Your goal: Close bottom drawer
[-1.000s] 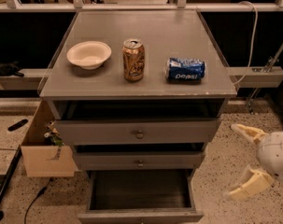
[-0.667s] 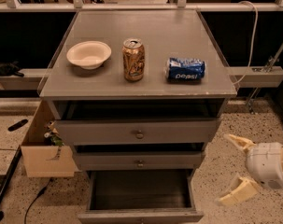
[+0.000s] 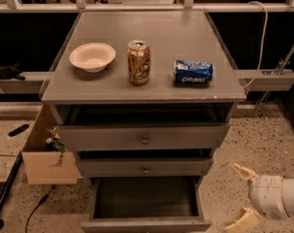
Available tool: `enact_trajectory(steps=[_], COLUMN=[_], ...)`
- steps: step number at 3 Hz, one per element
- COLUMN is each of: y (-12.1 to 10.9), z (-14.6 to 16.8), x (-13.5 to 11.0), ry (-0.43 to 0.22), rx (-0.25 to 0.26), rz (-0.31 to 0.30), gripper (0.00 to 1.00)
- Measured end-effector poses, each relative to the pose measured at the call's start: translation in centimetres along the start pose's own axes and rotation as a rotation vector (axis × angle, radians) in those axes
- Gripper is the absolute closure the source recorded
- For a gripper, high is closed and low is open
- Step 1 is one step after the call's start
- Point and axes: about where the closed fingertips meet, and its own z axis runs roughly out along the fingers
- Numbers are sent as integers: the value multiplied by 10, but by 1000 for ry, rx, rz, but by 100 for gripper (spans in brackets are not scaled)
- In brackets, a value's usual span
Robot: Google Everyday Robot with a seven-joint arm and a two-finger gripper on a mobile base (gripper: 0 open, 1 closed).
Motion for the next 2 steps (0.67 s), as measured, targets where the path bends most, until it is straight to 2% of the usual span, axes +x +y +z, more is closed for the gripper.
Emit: enact_trajectory(steps=[1,2], y=[0,-14], z=[1,28], x=[1,14], ry=[0,7], rx=[-1,15], rz=[0,-20], gripper=[0,0])
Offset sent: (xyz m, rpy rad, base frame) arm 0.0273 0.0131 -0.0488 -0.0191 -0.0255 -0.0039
